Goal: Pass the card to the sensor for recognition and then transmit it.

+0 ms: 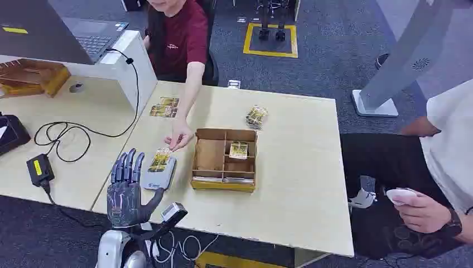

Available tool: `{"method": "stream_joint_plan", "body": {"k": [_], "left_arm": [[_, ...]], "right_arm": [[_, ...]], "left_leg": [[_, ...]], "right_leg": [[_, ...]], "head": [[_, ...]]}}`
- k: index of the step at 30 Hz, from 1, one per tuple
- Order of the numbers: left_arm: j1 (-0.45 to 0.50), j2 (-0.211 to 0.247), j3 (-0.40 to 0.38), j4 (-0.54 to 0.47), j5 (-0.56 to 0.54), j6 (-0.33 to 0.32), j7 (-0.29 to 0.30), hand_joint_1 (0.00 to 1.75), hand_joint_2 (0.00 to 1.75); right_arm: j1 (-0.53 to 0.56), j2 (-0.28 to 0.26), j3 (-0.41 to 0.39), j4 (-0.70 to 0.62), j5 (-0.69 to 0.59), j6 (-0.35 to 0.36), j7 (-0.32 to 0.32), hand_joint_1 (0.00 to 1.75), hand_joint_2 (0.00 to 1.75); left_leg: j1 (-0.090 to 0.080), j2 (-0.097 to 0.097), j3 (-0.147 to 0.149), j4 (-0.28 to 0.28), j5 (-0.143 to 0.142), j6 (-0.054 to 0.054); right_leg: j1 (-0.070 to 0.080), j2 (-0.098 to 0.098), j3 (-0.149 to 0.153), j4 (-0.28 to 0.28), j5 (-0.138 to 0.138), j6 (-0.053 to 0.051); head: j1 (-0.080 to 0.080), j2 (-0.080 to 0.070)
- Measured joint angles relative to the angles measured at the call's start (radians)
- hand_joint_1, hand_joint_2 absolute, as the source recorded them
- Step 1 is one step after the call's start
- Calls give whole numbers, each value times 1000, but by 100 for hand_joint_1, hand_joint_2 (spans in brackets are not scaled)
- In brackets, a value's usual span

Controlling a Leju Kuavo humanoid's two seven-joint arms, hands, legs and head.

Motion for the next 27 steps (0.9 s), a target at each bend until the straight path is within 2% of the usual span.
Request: {"method": "stream_joint_plan", "body": {"k": [9, 10, 11, 12, 13, 27], "left_arm": [[-31, 14, 10, 0, 11, 0, 15, 0, 175], [-33, 14, 13, 0, 16, 0, 14, 17, 175], [-35, 15, 15, 0, 21, 0, 11, 17, 175], [-36, 15, 18, 0, 27, 0, 7, 159, 175], [-36, 15, 21, 0, 35, 0, 4, 175, 175], [-36, 15, 32, 0, 82, 0, -49, 175, 175]], "right_arm": [[-3, 0, 0, 0, 8, 0, 5, 0, 175], [-4, 0, 0, 0, 9, 0, 6, 0, 175], [-4, 0, 0, 0, 9, 0, 6, 0, 175], [-4, 0, 0, 0, 9, 0, 6, 0, 175], [-4, 0, 0, 0, 9, -1, 7, 0, 175], [-6, 0, 0, 0, 10, -1, 14, 0, 175]], "left_leg": [[0, 0, 0, 0, 0, 0], [0, 0, 0, 0, 0, 0], [0, 0, 0, 0, 0, 0], [0, 0, 0, 0, 0, 0], [0, 0, 0, 0, 0, 0], [0, 0, 0, 0, 0, 0]], "right_leg": [[0, 0, 0, 0, 0, 0], [0, 0, 0, 0, 0, 0], [0, 0, 0, 0, 0, 0], [0, 0, 0, 0, 0, 0], [0, 0, 0, 0, 0, 0], [0, 0, 0, 0, 0, 0]], "head": [[0, 0], [0, 0], [0, 0], [0, 0], [0, 0], [0, 0]]}}
